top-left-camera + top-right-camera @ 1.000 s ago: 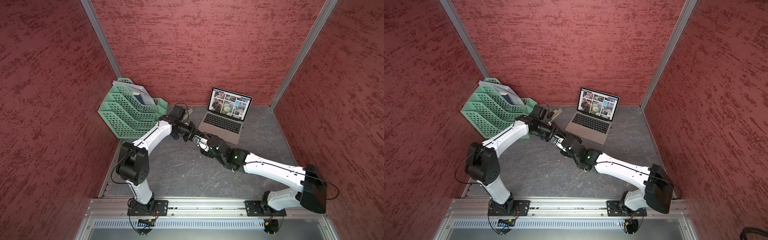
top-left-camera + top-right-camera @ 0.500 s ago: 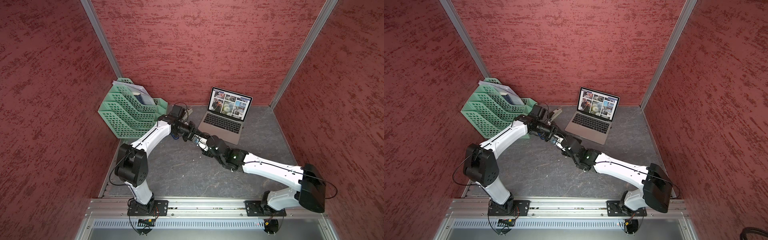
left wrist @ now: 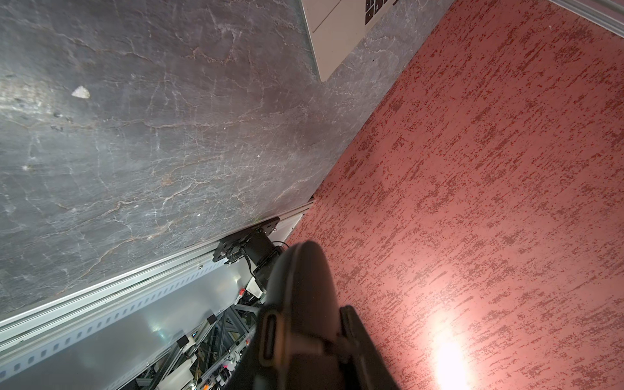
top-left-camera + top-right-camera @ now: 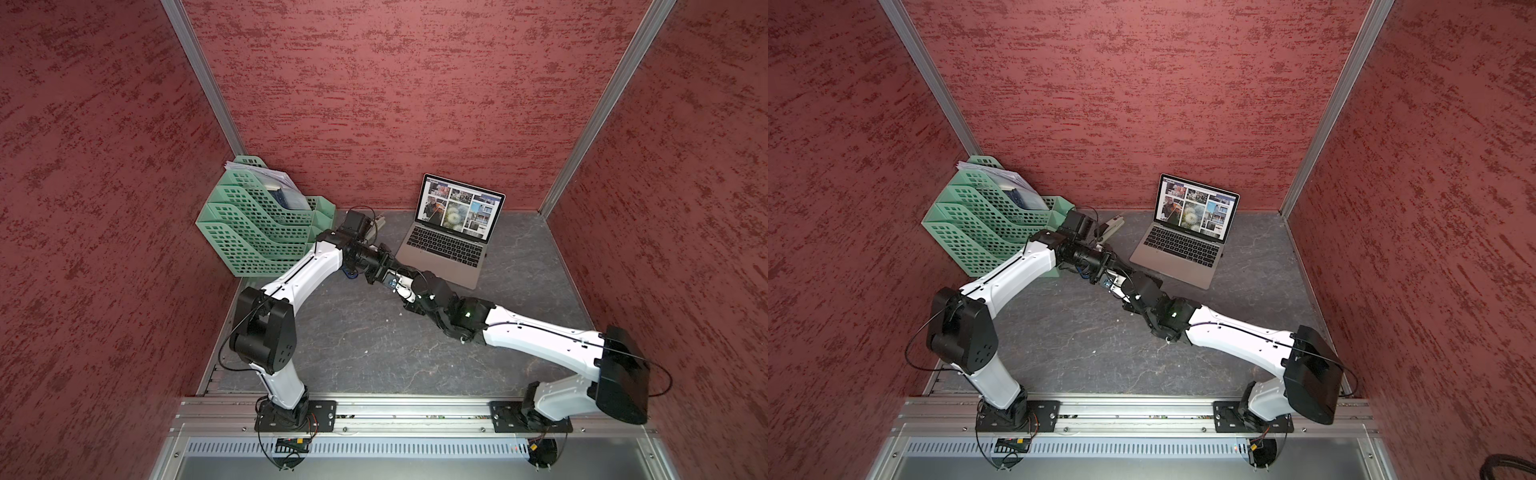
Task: Remove the wireless mouse receiver from the laptop
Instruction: Pick up the mouse from the center of the board, then place the mouse at the center of the board.
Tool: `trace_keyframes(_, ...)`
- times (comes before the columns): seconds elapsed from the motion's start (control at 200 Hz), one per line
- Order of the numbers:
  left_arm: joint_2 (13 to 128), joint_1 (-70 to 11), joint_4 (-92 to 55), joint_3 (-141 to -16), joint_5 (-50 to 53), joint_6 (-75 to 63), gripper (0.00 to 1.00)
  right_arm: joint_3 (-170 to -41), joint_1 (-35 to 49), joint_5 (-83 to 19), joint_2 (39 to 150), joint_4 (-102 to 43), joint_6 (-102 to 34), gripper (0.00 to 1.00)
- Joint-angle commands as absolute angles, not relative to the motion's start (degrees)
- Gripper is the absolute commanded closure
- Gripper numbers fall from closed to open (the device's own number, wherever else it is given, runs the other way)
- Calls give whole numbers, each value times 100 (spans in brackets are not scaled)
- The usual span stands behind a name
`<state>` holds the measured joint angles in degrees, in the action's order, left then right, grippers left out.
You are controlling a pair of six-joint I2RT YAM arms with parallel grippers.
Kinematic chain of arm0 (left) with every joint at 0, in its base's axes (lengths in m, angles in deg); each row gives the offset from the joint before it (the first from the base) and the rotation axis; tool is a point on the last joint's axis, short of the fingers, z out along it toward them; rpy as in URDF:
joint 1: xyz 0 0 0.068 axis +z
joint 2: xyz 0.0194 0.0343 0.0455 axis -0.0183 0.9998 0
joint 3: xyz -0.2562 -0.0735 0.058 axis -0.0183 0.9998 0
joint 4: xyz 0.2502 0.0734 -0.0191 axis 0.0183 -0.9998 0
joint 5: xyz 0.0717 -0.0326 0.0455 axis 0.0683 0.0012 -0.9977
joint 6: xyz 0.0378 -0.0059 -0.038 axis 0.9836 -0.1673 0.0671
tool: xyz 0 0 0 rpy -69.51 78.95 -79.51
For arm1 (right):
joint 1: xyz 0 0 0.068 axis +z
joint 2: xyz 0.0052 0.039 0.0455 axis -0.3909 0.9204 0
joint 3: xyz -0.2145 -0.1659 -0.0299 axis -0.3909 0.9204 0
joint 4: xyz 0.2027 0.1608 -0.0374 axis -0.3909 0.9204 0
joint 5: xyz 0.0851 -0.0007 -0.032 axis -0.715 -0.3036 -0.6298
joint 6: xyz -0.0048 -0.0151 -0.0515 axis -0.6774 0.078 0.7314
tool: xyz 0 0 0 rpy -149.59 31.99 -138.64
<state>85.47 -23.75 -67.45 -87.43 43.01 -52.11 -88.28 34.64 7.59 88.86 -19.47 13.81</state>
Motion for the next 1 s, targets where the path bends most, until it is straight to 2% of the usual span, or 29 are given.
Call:
trace_keyframes(0.0,8477,-2434,-6755,-8741,4400,-5147,72,-9009,3469,740,8964,-2113,1324,60)
trace_keyframes(0.21,8490,-2443,-6755,-8733,4409,-5118,72,-9012,3467,766,8951,-2115,1332,79)
trace_keyframes(0.306,8509,-2443,-6768,-8726,4411,-5106,72,-9006,3473,766,8937,-2104,1325,84)
trace_keyframes(0.381,8520,-2443,-6759,-8717,4412,-5090,66,-9011,3468,758,8937,-2096,1324,87)
trace_keyframes(0.441,8526,-2435,-6755,-8724,4416,-5079,56,-9003,3473,757,8937,-2087,1315,88)
trace_keyframes(0.566,8539,-2417,-6753,-8737,4399,-5022,26,-9013,3473,749,8937,-2078,1300,88)
trace_keyframes(0.636,8552,-2400,-6763,-8745,4392,-4955,0,-9013,3467,740,8937,-2078,1295,88)
trace_keyframes(0.831,8639,-2223,-7171,-8876,4062,-4374,0,-9003,3470,710,8878,-1902,1158,88)
trace_keyframes(0.992,8597,-1739,-7923,-9098,2641,-3309,0,-8986,3472,218,8532,-973,268,88)
